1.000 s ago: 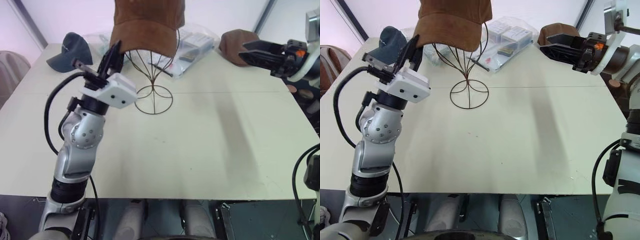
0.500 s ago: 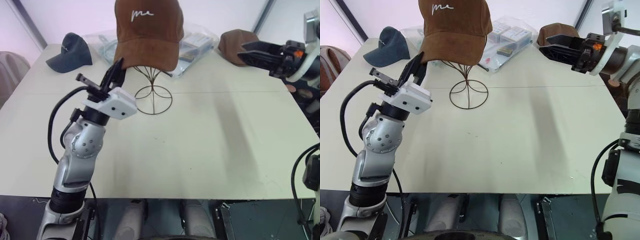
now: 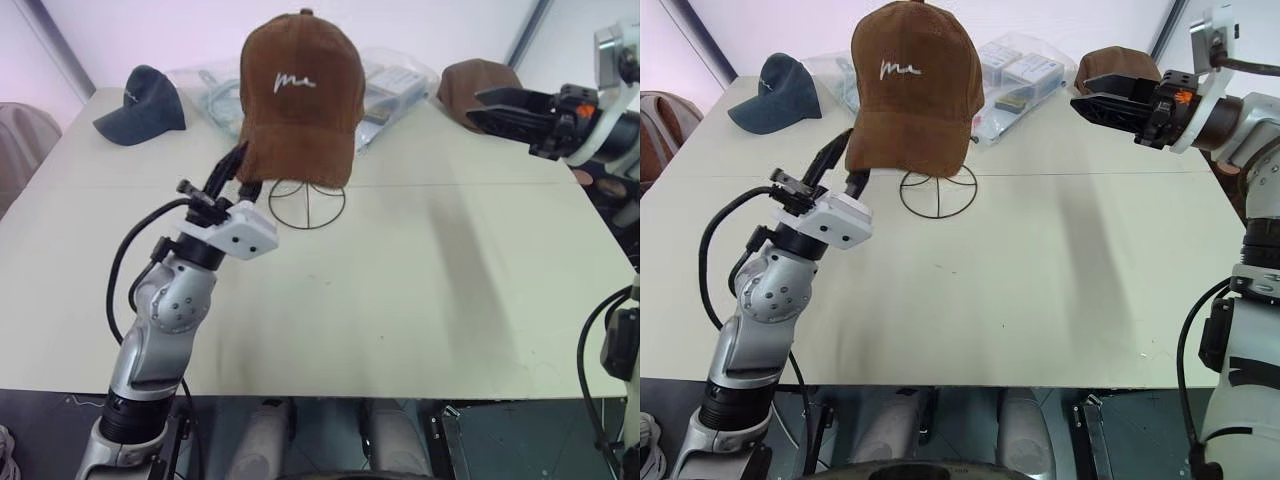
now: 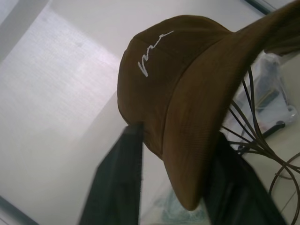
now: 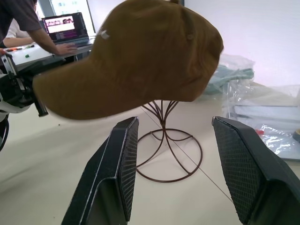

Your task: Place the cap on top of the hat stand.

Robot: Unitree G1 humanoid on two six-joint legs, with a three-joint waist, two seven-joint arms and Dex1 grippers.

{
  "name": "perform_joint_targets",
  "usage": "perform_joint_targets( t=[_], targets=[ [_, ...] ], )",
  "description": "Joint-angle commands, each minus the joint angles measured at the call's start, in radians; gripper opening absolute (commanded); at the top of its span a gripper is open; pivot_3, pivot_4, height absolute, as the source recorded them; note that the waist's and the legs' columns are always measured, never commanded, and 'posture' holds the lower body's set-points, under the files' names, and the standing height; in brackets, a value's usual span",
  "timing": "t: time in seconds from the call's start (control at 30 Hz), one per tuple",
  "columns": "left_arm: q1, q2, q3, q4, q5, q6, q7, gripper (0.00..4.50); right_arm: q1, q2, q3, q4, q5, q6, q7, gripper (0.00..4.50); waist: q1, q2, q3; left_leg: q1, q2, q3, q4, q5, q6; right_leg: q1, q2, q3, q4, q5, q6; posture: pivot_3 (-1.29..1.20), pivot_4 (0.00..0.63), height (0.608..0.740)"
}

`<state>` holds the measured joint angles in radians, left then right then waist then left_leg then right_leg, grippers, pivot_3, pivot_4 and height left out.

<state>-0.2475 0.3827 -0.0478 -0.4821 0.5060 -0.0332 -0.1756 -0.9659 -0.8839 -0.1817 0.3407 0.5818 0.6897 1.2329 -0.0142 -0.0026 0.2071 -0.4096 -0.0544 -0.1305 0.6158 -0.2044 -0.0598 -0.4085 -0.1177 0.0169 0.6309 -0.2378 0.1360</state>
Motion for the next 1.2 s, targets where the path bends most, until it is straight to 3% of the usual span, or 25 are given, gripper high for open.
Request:
perform_joint_targets(
  t=[0.03,0.1,0.3,0.5,0.63,0.77,0.9,0.93,1.07,1.2],
  targets=[
    [0.010,-0.003,0.002,-0.021,-0.019,-0.021,-0.003,3.60,-0.039,-0.004,-0.017,-0.013,0.006,-0.014,-0.001,2.55,0.000,0.000,0.000,0.000,0.000,0.000,0.000,0.000,0.000,0.000,0.000,0.000,0.000,0.000,0.000,0.00,0.150,0.740],
    [0.028,-0.001,0.003,-0.025,-0.019,-0.016,-0.007,4.48,-0.037,-0.004,-0.017,-0.016,0.006,-0.013,-0.002,2.55,0.000,0.000,0.000,0.000,0.000,0.000,0.000,0.000,0.000,0.000,0.000,0.000,0.000,0.000,0.000,0.00,0.150,0.740],
    [0.150,0.022,0.050,-0.054,-0.035,-0.030,-0.009,4.48,-0.034,0.000,-0.016,-0.016,0.005,-0.014,-0.005,2.55,-0.002,0.000,0.000,0.000,0.000,0.000,0.000,0.000,0.000,0.000,0.000,0.000,0.000,0.000,0.000,0.00,0.150,0.740],
    [0.390,0.037,0.136,-0.040,-0.088,-0.064,-0.006,4.48,-0.025,0.008,-0.017,-0.015,0.008,-0.015,-0.006,2.55,-0.003,0.000,0.000,0.000,0.000,0.000,-0.001,0.000,0.000,0.000,0.000,0.001,0.000,0.000,0.000,0.00,0.150,0.740],
    [0.441,-0.051,0.312,-0.016,-0.303,0.131,-0.011,4.48,-0.005,0.001,-0.027,-0.012,0.022,0.009,0.005,2.55,0.003,0.000,0.000,0.000,0.000,0.000,0.000,0.000,0.000,0.000,0.000,0.001,0.000,-0.002,-0.005,0.00,0.150,0.740],
    [0.287,-0.067,0.536,0.042,-0.567,0.425,-0.017,4.48,0.081,-0.013,-0.013,-0.031,0.012,0.018,0.032,2.55,0.006,-0.002,-0.001,0.000,0.001,-0.001,0.001,0.000,0.000,0.001,0.000,-0.001,0.000,-0.002,-0.004,0.00,0.150,0.740],
    [0.085,0.045,0.690,0.130,-0.738,0.650,-0.031,4.48,0.158,0.004,0.001,-0.063,0.000,0.008,0.020,2.55,-0.002,-0.002,-0.001,0.000,0.001,-0.001,0.005,0.000,0.000,0.002,0.000,-0.002,0.001,-0.001,-0.002,0.00,0.150,0.740],
    [0.049,0.113,0.701,0.167,-0.751,0.693,-0.058,4.48,0.178,0.008,0.007,-0.071,-0.005,0.003,0.015,2.55,-0.007,-0.002,-0.001,0.000,0.001,-0.001,0.006,0.000,0.000,0.003,0.000,-0.001,0.001,0.000,0.000,0.00,0.150,0.740],
    [-0.045,0.337,0.702,0.264,-0.847,0.856,-0.198,4.48,0.245,0.016,0.028,-0.098,-0.033,-0.017,0.004,2.55,-0.016,-0.003,-0.001,0.000,0.001,0.001,0.005,0.000,0.000,0.002,0.001,0.000,0.001,0.001,0.001,0.00,0.150,0.740],
    [-0.074,0.469,0.649,0.281,-0.919,0.926,-0.319,4.48,0.276,0.017,0.038,-0.110,-0.047,-0.031,-0.004,2.55,-0.026,-0.002,-0.001,0.000,0.001,0.001,0.003,0.000,0.000,0.001,0.001,0.000,0.000,0.001,0.001,0.00,0.150,0.740]
  ],
)
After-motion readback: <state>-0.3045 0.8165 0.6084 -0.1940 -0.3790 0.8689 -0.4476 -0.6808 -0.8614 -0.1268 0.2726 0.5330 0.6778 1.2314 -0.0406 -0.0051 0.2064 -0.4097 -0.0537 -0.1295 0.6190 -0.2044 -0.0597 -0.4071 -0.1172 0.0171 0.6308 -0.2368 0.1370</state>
